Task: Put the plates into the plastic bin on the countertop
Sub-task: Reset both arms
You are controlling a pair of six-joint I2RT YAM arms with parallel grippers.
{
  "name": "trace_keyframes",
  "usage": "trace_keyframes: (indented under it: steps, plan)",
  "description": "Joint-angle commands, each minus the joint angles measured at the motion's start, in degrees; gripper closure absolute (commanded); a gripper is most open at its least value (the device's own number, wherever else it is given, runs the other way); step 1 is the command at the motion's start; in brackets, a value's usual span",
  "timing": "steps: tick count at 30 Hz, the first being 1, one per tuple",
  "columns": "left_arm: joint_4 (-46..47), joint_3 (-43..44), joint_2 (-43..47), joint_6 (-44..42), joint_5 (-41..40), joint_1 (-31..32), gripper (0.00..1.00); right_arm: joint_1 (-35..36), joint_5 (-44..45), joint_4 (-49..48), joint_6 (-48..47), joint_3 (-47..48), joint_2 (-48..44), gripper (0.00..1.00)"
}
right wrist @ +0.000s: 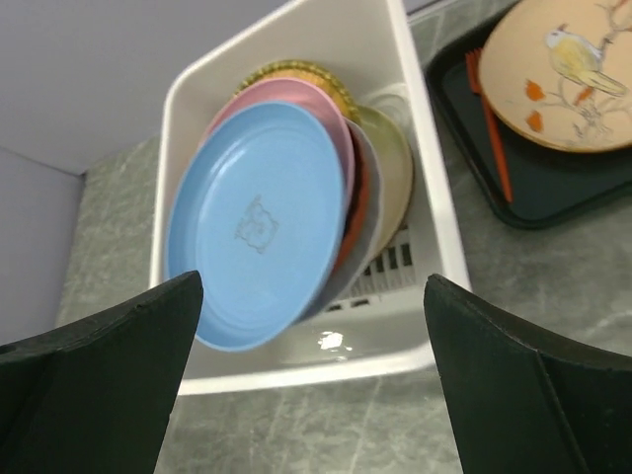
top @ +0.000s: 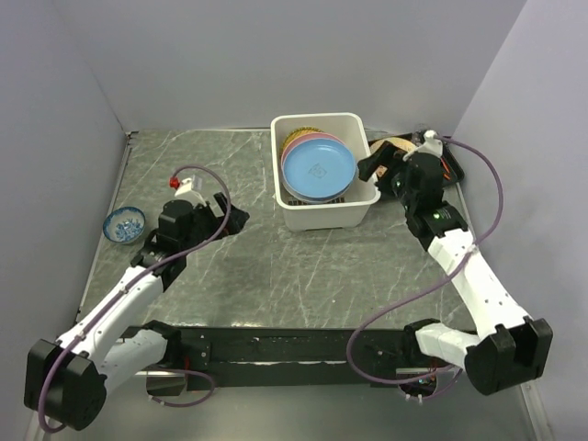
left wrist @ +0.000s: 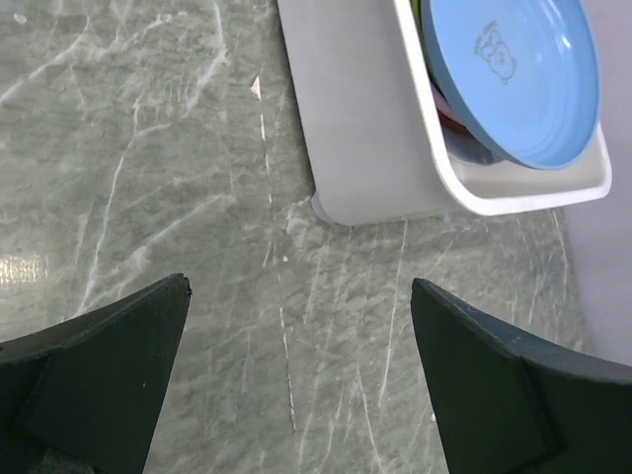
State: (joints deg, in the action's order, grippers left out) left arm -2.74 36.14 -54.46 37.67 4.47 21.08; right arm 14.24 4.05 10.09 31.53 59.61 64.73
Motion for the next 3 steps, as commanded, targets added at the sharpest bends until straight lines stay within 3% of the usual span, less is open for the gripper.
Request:
trace_keyframes:
  steps: [1, 3]
  plan:
    - [7.4, -0.7, 2.2, -1.7, -1.8, -0.2, 0.02, -0.3, 5.8, -0.5, -3.5, -2.3, -5.0, 0.0]
    - [6.2, -0.5, 3.5, -1.0, -5.1, -0.2, 0.01, -0.3, 9.2, 0.5, -5.9, -3.2, -6.9, 0.0]
